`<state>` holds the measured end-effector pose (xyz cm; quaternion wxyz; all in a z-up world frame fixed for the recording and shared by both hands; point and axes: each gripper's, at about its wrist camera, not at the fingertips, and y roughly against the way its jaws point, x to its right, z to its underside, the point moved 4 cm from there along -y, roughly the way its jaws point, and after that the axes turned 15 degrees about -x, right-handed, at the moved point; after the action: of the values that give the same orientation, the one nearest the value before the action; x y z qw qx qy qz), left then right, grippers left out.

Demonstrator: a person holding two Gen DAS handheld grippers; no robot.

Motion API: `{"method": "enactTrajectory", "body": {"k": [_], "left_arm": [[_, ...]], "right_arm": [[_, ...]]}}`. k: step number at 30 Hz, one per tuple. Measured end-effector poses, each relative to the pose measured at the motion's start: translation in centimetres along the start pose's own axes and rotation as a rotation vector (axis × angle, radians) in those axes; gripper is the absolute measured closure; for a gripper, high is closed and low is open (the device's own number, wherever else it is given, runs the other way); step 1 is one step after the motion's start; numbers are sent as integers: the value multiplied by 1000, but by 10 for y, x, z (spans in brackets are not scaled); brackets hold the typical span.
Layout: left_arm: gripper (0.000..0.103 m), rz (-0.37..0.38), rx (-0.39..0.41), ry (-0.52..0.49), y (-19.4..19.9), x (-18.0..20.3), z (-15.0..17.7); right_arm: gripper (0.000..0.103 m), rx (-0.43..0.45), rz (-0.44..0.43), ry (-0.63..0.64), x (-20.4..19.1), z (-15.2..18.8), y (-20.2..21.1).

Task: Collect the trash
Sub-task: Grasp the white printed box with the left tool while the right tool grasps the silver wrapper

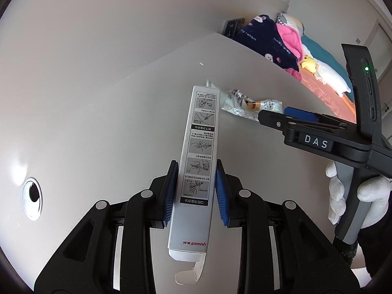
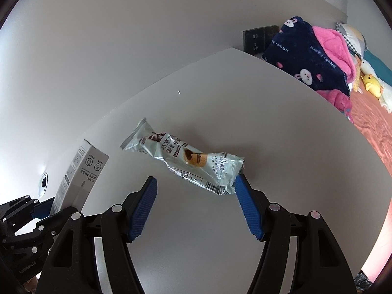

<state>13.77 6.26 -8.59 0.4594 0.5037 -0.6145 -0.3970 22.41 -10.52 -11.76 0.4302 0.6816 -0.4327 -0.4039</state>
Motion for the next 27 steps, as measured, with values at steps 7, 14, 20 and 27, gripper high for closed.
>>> {"method": "enactTrajectory", "body": {"k": [7,14,20,27], "left_arm": [[74,12,11,34,2,-15,3],[74,25,12,46,4,-22,8],[74,25,5,57,1,-26,8],[74,26,5,70,-2,-27,6]], "right_arm": [[36,13,37,33,-8,-14,-9],[32,37,58,107,-15,-25,-4],[31,-9,97,198,-22,-31,-22],[67,-67,104,232,-19,-29,-44]]}}
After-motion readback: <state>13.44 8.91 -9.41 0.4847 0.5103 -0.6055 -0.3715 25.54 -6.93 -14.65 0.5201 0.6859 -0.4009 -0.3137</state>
